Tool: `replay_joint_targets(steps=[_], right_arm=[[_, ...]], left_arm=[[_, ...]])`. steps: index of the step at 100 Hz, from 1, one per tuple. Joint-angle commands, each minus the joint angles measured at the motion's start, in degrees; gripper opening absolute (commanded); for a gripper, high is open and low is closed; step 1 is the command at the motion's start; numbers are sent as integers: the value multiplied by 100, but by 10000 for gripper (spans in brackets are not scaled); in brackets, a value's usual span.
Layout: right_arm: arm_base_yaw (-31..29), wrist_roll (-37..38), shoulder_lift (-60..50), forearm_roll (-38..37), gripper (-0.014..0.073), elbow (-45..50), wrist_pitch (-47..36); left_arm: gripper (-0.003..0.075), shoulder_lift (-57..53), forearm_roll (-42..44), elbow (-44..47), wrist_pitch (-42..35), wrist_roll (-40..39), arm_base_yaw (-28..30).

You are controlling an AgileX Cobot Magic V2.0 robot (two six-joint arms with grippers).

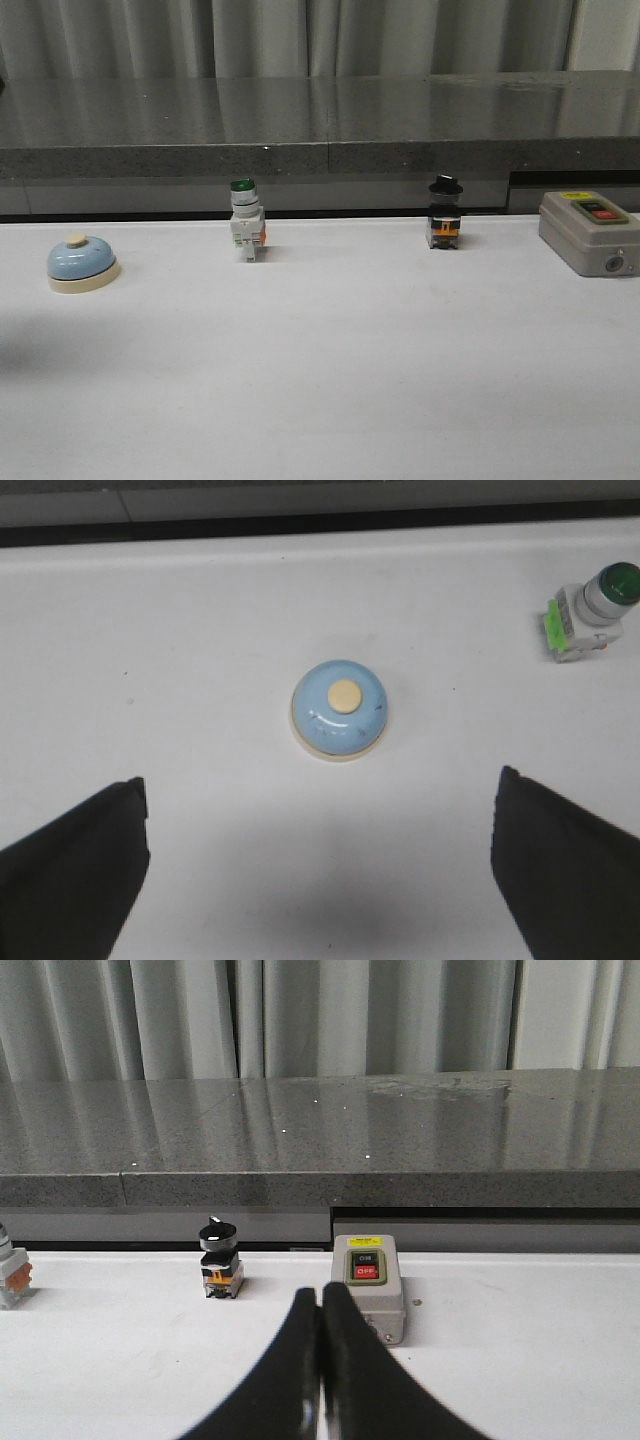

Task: Place and press bell with both arms
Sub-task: 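Lower the left gripper over the blue bell and close on it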

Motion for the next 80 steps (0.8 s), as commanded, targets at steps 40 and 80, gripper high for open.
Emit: replay_joint_targets(steps=[40, 80], right_arm=[[-30, -12, -106, -5, -60, -81, -439], [-30, -12, -106, -5, -60, -81, -439]], left_arm=[[652, 1865, -57, -1528, -635, 10, -491], [652, 2990, -57, -1849, -602, 10, -491]])
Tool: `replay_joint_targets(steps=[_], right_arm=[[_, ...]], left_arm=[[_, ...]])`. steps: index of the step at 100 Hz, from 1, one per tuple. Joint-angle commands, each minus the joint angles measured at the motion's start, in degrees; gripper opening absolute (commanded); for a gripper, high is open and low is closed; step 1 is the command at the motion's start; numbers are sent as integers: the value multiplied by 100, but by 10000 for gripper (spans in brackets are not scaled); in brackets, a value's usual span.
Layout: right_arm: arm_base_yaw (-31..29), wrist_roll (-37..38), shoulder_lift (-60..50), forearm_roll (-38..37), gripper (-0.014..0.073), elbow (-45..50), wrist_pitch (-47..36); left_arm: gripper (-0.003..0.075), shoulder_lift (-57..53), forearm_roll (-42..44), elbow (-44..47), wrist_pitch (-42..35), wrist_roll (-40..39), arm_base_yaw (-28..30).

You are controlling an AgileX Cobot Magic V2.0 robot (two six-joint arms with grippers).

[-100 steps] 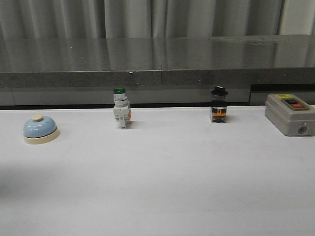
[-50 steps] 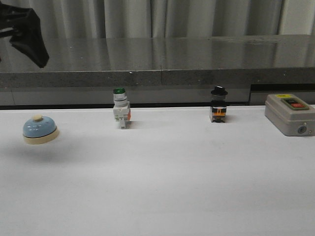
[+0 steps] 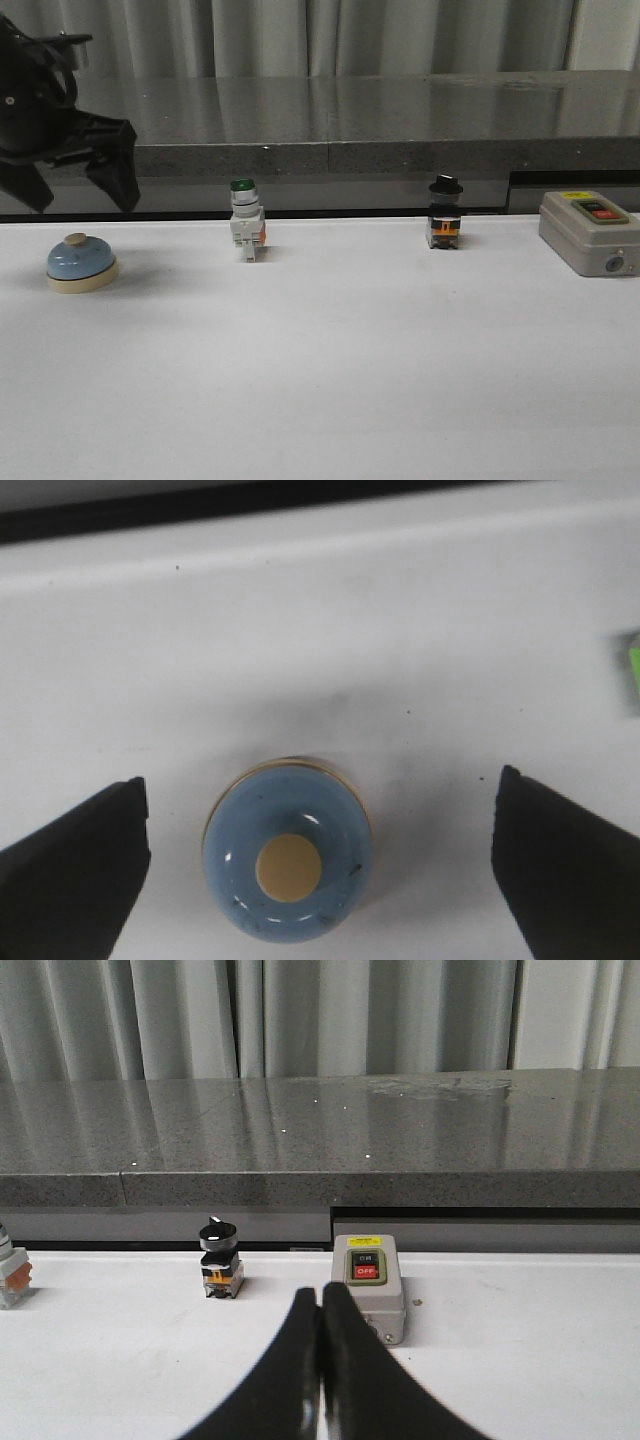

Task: Place and press bell with both arms
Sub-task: 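Lower the left gripper over the blue bell and close on it, then carry the blue bell with the left gripper toward the table center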

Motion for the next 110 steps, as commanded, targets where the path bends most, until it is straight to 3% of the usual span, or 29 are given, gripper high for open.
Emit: replay_joint_targets(steps=[1, 50, 64, 88, 110], right_arm=[[-30, -12, -106, -5, -60, -81, -439], [-30, -12, -106, -5, -60, -81, -439], [-30, -12, -106, -5, -60, -81, -439], [-30, -12, -106, -5, -60, -81, -439], [-30, -12, -106, -5, -60, -81, -439]], left_arm=[[652, -111, -43, -185, -226, 0, -43], [632, 362, -43, -185, -126, 0, -43], [514, 362, -43, -185, -90, -10, -43], [219, 339, -43, -185, 84, -10, -43], [179, -167, -53, -185, 208, -10, -72]])
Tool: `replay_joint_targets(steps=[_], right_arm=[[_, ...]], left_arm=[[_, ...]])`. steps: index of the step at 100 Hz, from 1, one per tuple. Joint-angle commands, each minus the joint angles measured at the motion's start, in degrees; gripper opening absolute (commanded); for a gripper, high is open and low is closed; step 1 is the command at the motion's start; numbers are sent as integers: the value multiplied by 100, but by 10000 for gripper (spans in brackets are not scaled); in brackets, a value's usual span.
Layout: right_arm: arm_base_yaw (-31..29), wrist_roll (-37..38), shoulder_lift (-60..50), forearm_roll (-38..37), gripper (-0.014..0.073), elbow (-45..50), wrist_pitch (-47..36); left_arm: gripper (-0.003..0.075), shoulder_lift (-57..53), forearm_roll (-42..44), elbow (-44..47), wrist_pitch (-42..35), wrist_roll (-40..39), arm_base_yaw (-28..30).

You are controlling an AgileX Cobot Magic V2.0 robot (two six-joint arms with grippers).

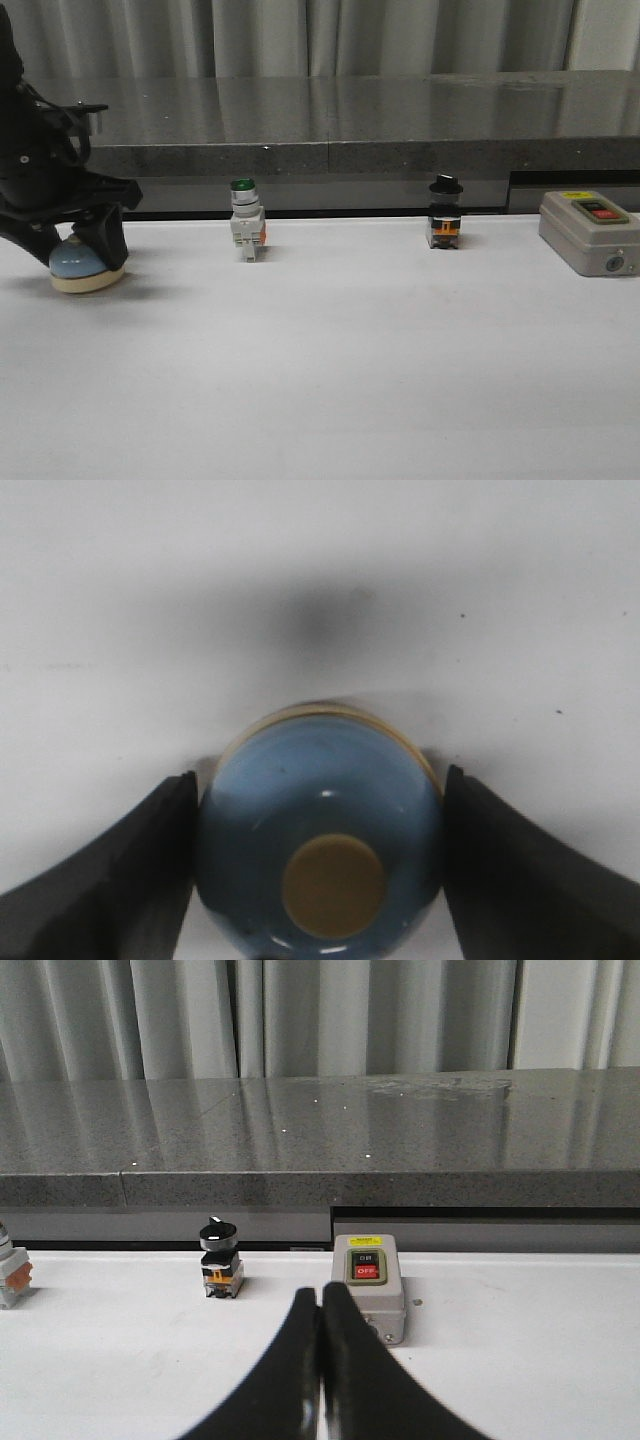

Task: Place and press bell with both arms
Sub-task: 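Carry the blue bell with the left gripper toward the table center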

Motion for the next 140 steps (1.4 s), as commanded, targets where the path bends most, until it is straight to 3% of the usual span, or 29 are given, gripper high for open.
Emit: replay_joint_targets(steps=[1, 32, 79, 110, 140], right_arm=[[-30, -12, -106, -5, -60, -81, -439], [-30, -12, -106, -5, -60, -81, -439], [-30, -12, -106, -5, -60, -81, -439], [-30, -12, -106, -5, -60, -81, -439], [-30, -12, -106, -5, -60, -81, -439]], left_arm=[[179, -664, -65, -148, -93, -10, -56], [179, -1597, -100, -148, 57, -10, -837], [179, -1152, -145, -243, -687, -10, -2793], [179, -309, -185, -933, -482, -10, -3187], [180, 106, -335, -1028, -398, -10, -3226]])
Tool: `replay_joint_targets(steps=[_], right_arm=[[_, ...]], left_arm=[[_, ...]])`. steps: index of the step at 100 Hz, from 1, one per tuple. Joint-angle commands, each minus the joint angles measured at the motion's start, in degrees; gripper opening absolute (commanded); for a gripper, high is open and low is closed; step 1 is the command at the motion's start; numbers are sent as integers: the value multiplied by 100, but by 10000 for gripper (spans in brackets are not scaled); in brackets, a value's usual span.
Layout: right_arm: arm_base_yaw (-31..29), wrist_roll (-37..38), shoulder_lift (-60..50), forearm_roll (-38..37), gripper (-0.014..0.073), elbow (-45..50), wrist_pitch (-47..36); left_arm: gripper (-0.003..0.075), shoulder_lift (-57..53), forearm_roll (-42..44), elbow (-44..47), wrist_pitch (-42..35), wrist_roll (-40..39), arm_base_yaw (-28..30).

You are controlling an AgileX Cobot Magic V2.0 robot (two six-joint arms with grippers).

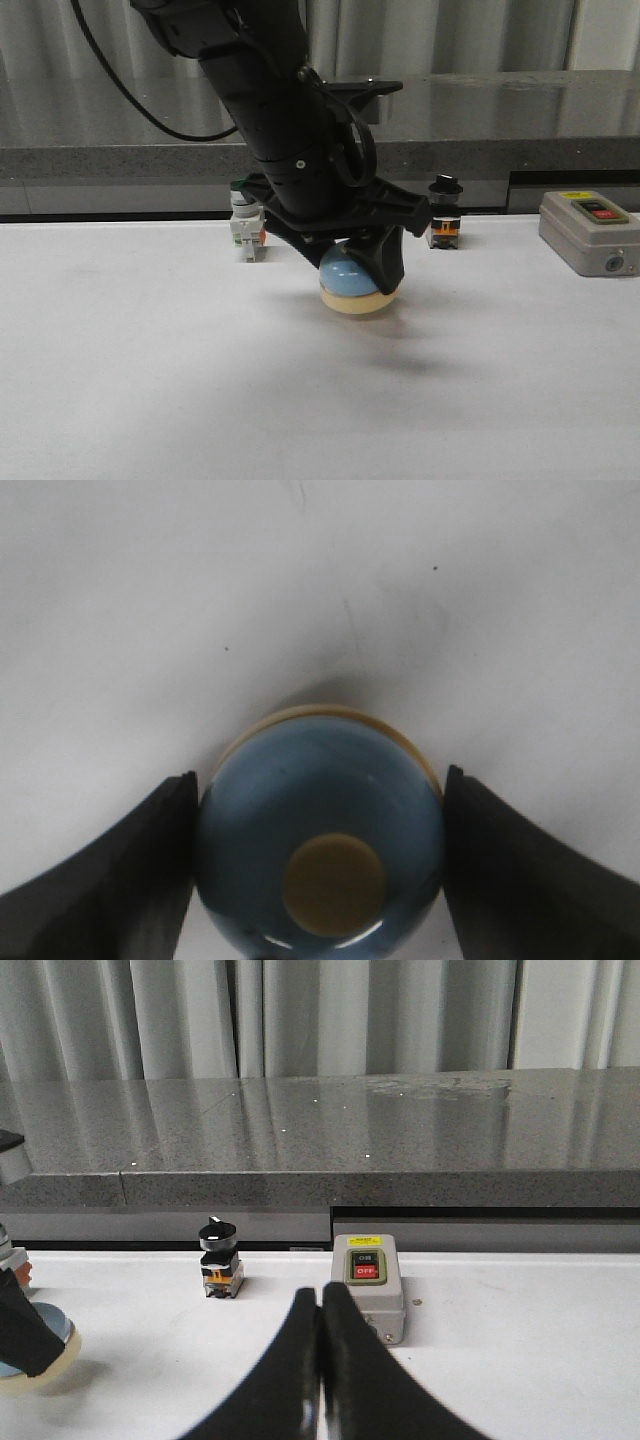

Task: Place and press bell with both arms
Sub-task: 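Carry the blue bell with the left gripper toward the table center, then set the bell down, open the left gripper and lift away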

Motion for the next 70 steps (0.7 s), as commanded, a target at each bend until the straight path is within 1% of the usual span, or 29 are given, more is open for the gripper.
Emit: replay_joint_targets(steps=[1, 21, 26, 33, 38, 49, 55, 62, 70], right_arm=[[-30, -12, -106, -5, -60, -81, -439], [-30, -12, -106, -5, -60, -81, -439], [-30, -12, -106, -5, -60, -81, -439], [-30, -12, -106, -5, -60, -81, -439], [-30, -12, -106, -5, -60, -81, -439], [-30, -12, -106, -5, -60, -81, -439], [-30, -12, -106, -5, -60, -81, -439], [-30, -12, -106, -5, -60, -81, -439], [-30, -12, -106, -5, -60, -81, -439]], left_arm=[[180, -253, -143, -187, -94, -10, -41], [183, -51, -143, -187, -19, -10, -41], [200, -42, -152, -187, 20, -10, -41], [266, -42, -152, -187, 48, -10, -41], [340, -42, -152, -187, 48, -10, -41], [543, -42, -152, -187, 68, -10, -41], [610, -42, -152, -187, 68, -10, -41], [648, -54, -152, -187, 68, -10, -41], [648, -91, -152, -187, 58, -10, -41]])
